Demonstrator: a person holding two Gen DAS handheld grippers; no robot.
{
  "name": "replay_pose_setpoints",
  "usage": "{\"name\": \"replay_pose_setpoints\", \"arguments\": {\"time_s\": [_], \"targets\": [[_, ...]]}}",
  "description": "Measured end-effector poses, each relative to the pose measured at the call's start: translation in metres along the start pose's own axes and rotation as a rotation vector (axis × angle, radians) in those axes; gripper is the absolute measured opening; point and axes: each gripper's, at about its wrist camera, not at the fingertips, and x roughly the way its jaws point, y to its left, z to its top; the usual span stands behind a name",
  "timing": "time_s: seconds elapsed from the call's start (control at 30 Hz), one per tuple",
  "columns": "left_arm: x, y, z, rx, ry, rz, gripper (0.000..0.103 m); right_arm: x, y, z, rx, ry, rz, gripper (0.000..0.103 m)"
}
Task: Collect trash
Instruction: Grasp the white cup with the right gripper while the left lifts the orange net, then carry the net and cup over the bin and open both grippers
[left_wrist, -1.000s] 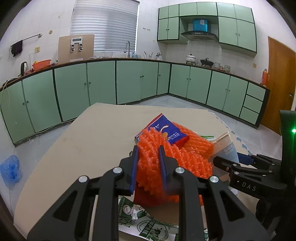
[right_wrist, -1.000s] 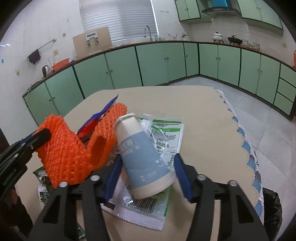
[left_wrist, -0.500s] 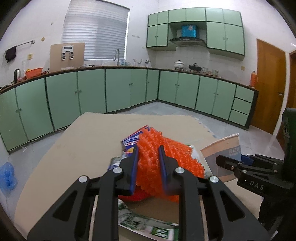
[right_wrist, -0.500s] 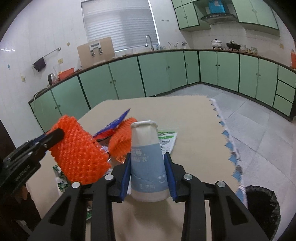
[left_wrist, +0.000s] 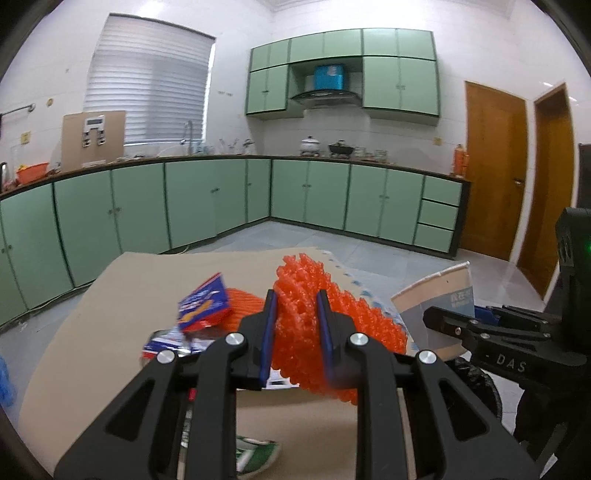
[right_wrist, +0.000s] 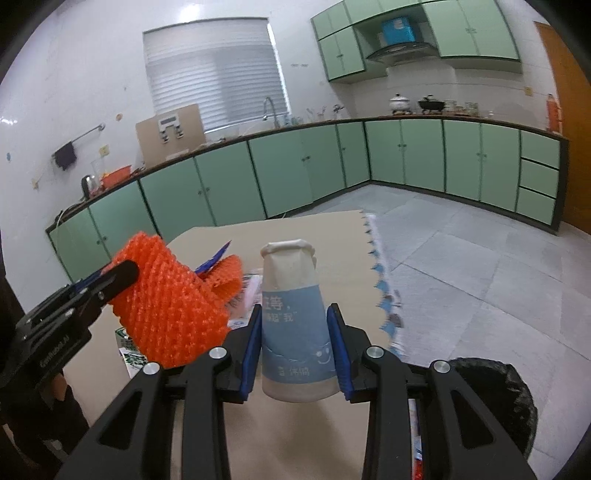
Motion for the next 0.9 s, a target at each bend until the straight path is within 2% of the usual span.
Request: {"name": "replay_pose_setpoints", "arguments": {"time_s": [0.53,0.9], "targets": [[0.017,-0.061,-0.007,0.05,0.012,-0.145,0.02,-0.054,-0.048,-0.016,0.07,-0.049,-0.144,0.034],[0.039,-0.118,-0.011,0.095,0.041,-0.254,0.02,-0.085,-0.093,-0.024,0.136,-0.083,-0.249,0.034]]}}
